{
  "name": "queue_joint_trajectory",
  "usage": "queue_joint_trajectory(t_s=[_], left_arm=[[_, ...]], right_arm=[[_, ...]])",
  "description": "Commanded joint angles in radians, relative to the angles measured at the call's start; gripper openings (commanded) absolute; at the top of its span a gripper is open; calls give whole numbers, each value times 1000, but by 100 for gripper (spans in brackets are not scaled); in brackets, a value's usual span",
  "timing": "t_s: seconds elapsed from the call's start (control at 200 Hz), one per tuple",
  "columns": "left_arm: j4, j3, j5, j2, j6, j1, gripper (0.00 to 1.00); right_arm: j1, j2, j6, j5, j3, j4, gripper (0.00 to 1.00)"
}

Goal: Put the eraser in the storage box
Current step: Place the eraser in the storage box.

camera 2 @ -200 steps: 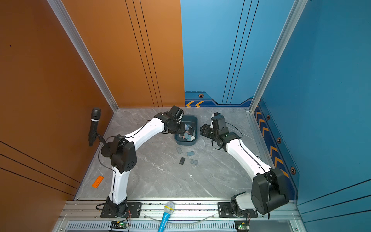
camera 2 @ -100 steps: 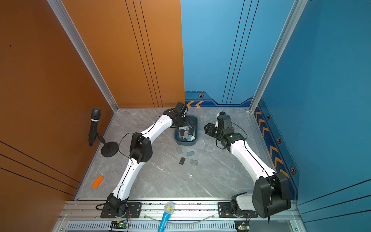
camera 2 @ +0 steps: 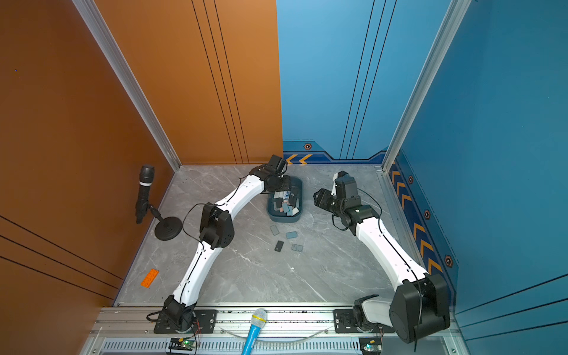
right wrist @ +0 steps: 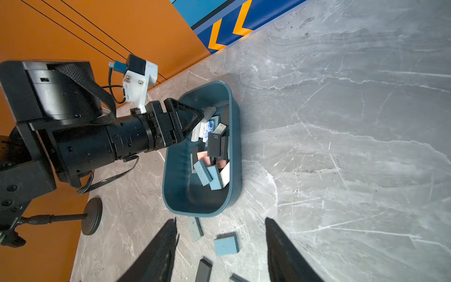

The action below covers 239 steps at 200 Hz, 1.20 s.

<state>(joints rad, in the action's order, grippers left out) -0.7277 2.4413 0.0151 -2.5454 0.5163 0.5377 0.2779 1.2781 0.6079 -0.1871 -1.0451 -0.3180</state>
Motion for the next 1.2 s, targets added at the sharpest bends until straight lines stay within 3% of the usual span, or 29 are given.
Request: queue_joint_trajectory(t_s=[0.0, 0.25, 0.596, 1.192], left_arm=[[26, -63, -2, 161, -4, 8, 60], [171, -381, 77, 417, -38, 44, 60], [173, -586, 174, 575, -123, 87, 58], [72, -837, 175, 865, -189, 75, 60]], right_arm=[[31, -67, 15, 15, 11, -120, 58], [247, -219, 45, 265, 17, -370, 58], [516, -346, 243, 495, 124, -446, 59], [625, -116, 168, 444, 66, -433, 66]])
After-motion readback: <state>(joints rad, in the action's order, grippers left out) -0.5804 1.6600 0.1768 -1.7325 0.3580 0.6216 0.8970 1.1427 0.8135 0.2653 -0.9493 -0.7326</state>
